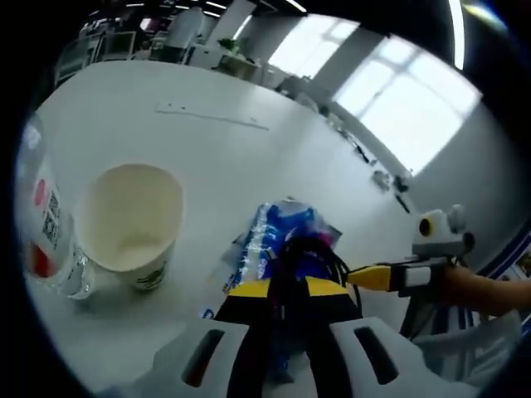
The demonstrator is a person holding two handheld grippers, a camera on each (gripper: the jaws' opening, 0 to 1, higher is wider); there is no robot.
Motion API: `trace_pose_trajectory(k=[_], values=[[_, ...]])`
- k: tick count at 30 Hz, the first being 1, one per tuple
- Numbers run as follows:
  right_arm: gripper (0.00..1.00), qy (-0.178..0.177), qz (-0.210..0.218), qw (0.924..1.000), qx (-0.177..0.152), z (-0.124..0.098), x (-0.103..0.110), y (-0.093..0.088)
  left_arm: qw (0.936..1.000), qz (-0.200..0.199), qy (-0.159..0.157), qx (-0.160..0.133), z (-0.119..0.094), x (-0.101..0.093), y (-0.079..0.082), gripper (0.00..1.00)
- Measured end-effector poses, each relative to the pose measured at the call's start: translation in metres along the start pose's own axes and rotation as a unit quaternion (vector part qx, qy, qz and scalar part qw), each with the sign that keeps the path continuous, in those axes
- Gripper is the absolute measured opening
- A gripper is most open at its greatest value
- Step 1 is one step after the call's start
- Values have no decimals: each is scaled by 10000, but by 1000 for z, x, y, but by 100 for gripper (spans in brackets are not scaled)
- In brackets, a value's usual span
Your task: Arrange the tabletop items into an orderly group along one side of the table until the central work area is clear of visible clutter.
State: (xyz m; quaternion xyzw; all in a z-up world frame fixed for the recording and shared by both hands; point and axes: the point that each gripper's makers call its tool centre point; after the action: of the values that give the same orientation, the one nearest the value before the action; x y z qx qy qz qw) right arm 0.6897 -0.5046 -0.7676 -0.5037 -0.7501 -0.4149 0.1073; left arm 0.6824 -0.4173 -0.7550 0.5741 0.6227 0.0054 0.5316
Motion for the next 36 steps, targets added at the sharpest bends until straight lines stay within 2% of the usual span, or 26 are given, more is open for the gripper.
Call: trace_pose_trajectory(k=[5,27,36], values=[[0,57,-11,9999,-98,-7,4,4,9999,32,-32,-95,-4,-6,5,7],[0,193,62,9998,-51,-25,11,-4,9998,98,-103,-117,-13,-25,0,6],[0,269,105,9995,-98,-34,16,-2,9998,74,-123,-159,-17,-33,1,6]])
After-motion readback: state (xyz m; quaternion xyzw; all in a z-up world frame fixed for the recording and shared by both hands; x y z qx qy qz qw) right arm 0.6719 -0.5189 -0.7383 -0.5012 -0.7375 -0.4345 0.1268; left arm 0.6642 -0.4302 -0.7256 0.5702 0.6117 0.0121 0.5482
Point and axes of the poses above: the point that each gripper's makers call its tool centre point, and the gripper's own axes: z roughly forward along the fingers, x roughly to its left, y roughly out of its top, and after that the axes turned 13 degrees about -y, right-handed
